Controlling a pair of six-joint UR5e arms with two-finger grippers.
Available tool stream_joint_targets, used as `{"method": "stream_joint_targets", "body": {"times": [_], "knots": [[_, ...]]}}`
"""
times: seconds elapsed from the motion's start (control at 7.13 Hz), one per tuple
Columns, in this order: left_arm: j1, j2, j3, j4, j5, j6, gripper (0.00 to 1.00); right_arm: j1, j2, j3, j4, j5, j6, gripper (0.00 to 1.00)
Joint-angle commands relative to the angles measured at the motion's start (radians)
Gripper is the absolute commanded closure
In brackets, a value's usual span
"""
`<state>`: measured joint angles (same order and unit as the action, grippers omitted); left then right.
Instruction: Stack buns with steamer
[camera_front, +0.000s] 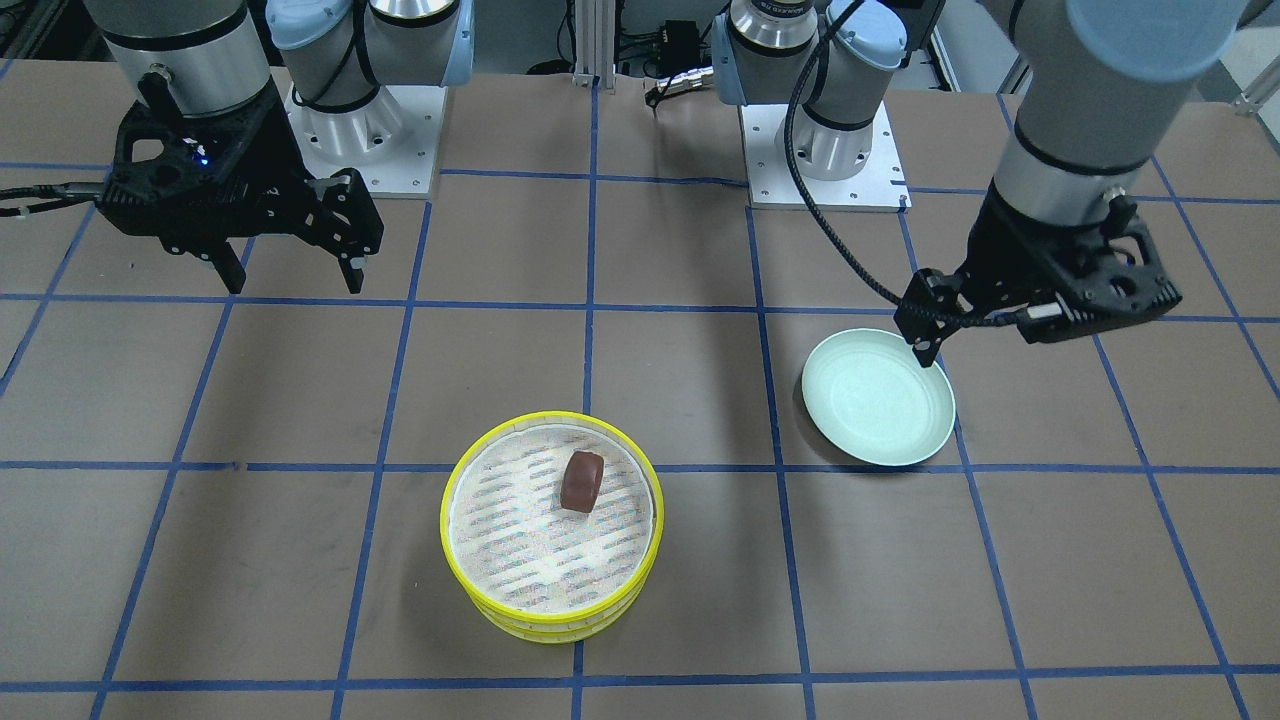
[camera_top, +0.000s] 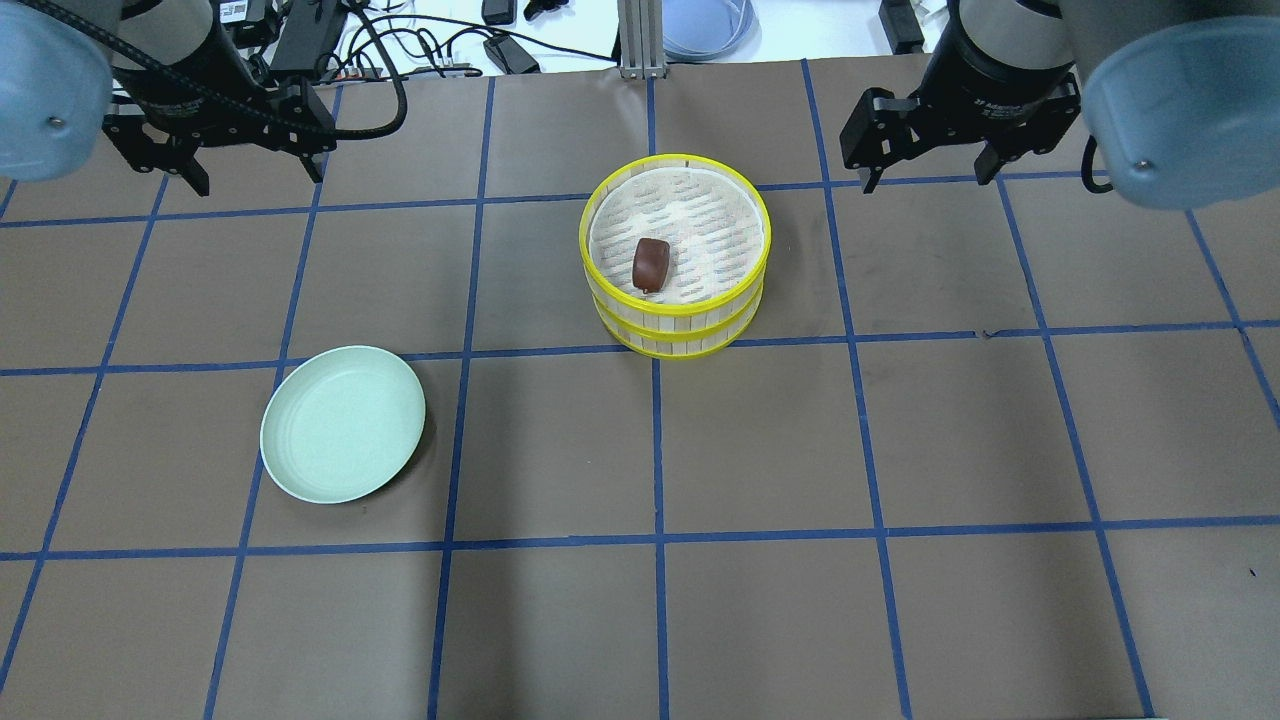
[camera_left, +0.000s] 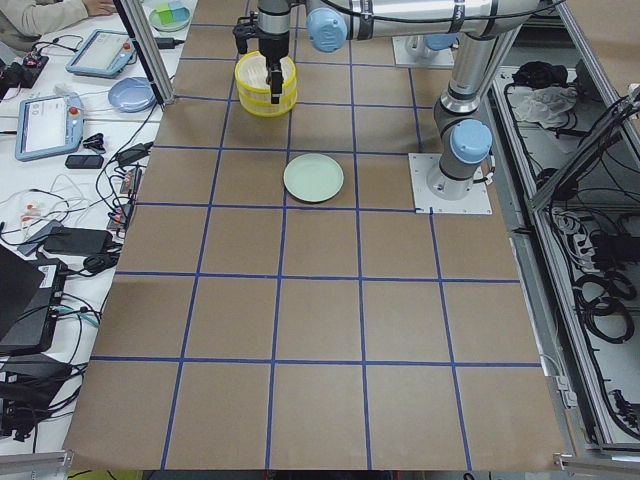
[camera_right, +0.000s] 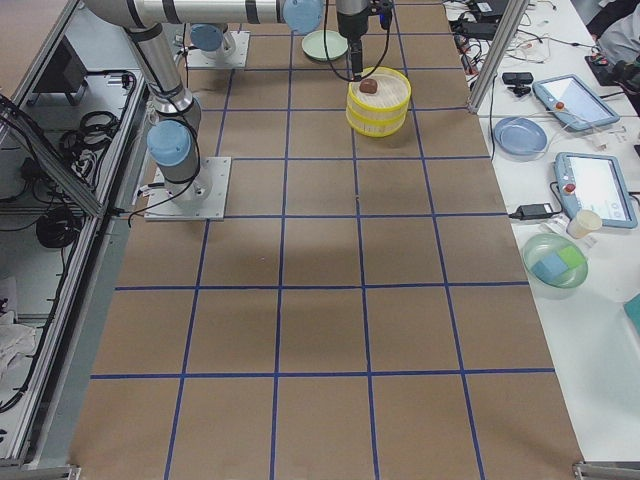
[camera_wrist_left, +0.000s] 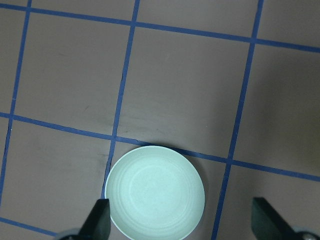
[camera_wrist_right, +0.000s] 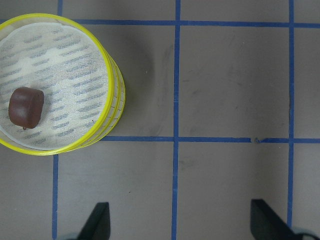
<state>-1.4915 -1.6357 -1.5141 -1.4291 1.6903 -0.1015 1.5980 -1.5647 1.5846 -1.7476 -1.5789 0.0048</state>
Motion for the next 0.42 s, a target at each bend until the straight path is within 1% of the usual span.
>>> {"method": "stream_joint_targets", "body": {"times": [0.0,0.14,0.28], "knots": [[-0.012,0.033,-0.011,-0.011,-0.089,-0.004,0.00,0.000,0.000,0.002,-0.001,-0.001,0.000,0.00],[-0.012,0.051,-0.015,-0.014,-0.136,-0.007,0.00,-0.001,0.000,0.000,-0.001,-0.001,0.000,0.00],[-0.012,0.069,-0.021,-0.043,-0.141,0.008,0.00,0.000,0.000,0.002,-0.003,-0.001,0.001,0.00]]}}
